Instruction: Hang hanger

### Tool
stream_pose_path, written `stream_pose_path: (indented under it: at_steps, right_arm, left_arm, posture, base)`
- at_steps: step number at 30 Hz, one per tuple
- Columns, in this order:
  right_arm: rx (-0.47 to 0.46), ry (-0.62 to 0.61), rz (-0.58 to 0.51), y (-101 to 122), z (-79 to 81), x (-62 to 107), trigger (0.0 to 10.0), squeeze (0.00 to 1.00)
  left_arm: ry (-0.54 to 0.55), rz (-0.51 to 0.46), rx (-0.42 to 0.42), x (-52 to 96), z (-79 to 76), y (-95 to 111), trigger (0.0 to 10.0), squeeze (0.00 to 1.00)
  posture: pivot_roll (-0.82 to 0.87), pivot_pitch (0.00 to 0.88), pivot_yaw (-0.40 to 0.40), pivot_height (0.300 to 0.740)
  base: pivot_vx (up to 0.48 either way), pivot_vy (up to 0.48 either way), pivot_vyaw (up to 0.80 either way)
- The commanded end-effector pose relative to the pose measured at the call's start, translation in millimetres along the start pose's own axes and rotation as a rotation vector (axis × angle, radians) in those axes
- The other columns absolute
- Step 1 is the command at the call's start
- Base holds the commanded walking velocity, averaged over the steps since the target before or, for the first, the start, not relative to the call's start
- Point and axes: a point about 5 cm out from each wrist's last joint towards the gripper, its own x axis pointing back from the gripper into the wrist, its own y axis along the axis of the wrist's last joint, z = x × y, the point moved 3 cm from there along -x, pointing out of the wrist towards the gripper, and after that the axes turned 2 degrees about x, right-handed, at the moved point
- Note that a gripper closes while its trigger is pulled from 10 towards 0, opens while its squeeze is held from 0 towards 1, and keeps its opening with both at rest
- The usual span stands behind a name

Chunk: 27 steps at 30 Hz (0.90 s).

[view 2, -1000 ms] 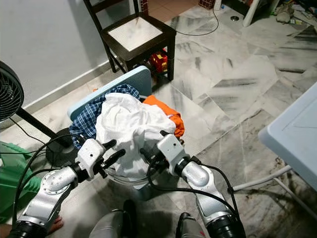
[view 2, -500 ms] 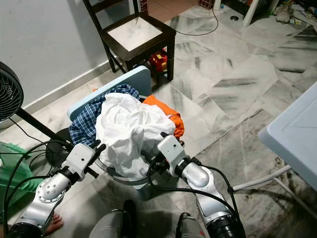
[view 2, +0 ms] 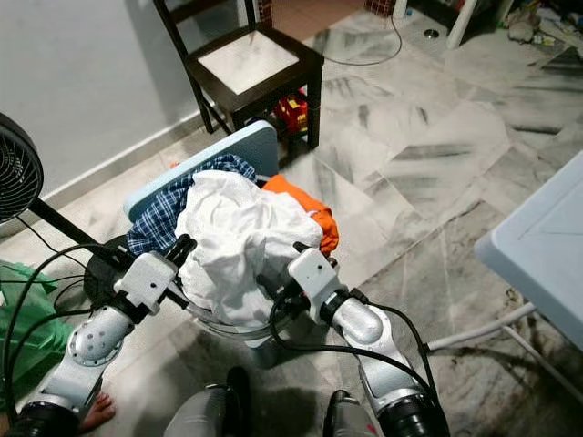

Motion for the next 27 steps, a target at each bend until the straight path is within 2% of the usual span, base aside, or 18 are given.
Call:
stream_pose_path:
  at_steps: [1, 10, 13, 20, 24, 27]
  right_arm:
    - [-0.006, 0.021, 0.017, -6, 5.5, 0.8, 10.0, 1.00]
    - [-0.005, 0.023, 0.015, -5, 5.4, -0.9, 10.0, 1.00]
    - [-0.004, 0.028, 0.013, -4, 6.2, -1.8, 10.0, 1.00]
    - [-0.002, 0.028, 0.010, -3, 6.2, -1.9, 10.0, 1.00]
    - [-0.001, 0.019, 0.016, -5, 5.3, 0.2, 10.0, 1.00]
    - [-0.003, 0.010, 0.020, -7, 4.6, 1.0, 10.0, 1.00]
  left_arm:
    - [0.002, -0.001, 0.011, 6.9, -1.7, 2, 10.0, 1.00]
    - [-0.059, 0.002, 0.032, 8.4, -15.0, 6, 10.0, 1.00]
    - [-0.115, 0.051, 0.044, -3.2, -18.1, -6, 10.0, 1.00]
    - [-0.177, 0.085, 0.055, -13.2, -7.5, -11, 10.0, 1.00]
    - [-0.196, 0.046, 0.070, -20.1, -4.0, 1, 10.0, 1.00]
    - [-0.155, -0.029, 0.060, -23.9, -2.2, 16, 10.0, 1.00]
  posture:
    - [0.00, 0.283, 0.090, 0.740]
    - [0.01, 0.282, 0.088, 0.740]
    - [0.01, 0.282, 0.085, 0.740]
    - [0.00, 0.283, 0.088, 0.740]
    - [-0.01, 0.280, 0.099, 0.740]
    - [-0.02, 0.278, 0.101, 0.740]
  base:
    - [0.000, 0.000, 0.00]
    - [0.000, 0.000, 0.00]
    - [0.000, 0.000, 0.00]
    - [0.000, 0.000, 0.00]
    - [0.000, 0.000, 0.00]
    - [0.000, 0.000, 0.00]
